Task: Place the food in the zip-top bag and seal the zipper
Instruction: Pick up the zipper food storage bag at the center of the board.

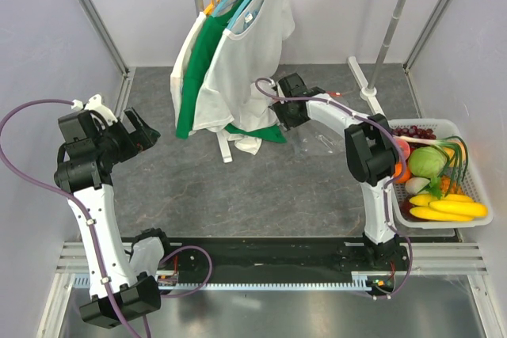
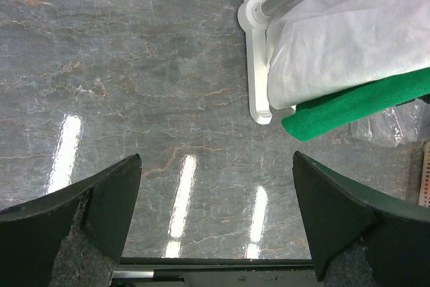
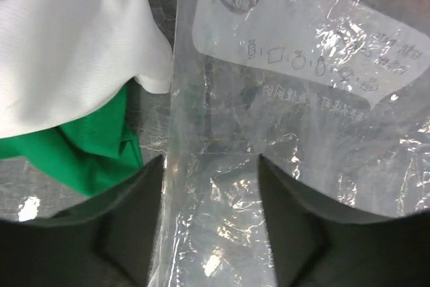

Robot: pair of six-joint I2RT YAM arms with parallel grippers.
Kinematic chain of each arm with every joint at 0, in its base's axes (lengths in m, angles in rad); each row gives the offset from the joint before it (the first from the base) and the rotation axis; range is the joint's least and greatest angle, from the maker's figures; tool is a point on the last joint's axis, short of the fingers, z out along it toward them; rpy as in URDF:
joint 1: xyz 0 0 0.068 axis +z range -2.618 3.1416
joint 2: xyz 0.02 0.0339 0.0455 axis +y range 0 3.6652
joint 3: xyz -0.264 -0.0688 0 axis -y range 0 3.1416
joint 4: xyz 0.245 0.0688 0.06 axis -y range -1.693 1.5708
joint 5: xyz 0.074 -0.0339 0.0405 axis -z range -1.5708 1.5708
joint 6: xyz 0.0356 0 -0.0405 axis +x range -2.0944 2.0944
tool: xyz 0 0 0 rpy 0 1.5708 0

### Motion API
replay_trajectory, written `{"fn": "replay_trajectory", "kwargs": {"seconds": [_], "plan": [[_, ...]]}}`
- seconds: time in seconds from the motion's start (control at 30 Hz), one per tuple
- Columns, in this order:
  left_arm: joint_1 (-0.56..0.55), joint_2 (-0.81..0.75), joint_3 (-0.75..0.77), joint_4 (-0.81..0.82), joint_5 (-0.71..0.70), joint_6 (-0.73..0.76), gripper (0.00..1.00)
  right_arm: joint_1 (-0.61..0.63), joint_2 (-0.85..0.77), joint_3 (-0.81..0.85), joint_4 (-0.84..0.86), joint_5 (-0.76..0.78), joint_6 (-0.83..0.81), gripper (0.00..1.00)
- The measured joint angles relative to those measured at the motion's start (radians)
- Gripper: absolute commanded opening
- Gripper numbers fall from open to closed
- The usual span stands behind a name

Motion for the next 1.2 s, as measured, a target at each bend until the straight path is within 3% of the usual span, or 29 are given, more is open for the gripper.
{"fn": "replay_trajectory", "kwargs": {"seconds": [0.07,0.13,0.2,0.4,0.67,1.03,1.2], "plan": [[0.0,0.0,0.0,0.0,0.0,0.0,1.0,-0.004,0.008,-0.001,-0.006,-0.003,-0.002,0.4],[0.0,0.0,0.0,0.0,0.0,0.0,1.0,-0.006,0.004,-0.013,-0.005,-0.006,-0.005,0.14],[0.0,0.0,0.0,0.0,0.001,0.0,1.0,-0.006,-0.011,-0.037,0.001,-0.013,-0.016,0.0],[0.0,-0.019,0.0,0.003,0.071,0.001,1.0,-0.006,-0.198,-0.21,-0.011,-0.067,-0.066,0.0],[0.001,-0.135,0.063,0.026,0.25,-0.008,1.0,-0.005,-0.795,-0.496,0.065,-0.174,-0.165,0.0],[0.001,-0.174,0.086,0.109,0.704,-0.078,1.0,0.061,-1.314,-0.735,0.134,-0.274,-0.401,0.0],[0.001,-0.179,0.038,0.111,0.878,0.012,1.0,0.08,-1.475,-0.803,0.115,-0.399,-0.588,0.0]]}}
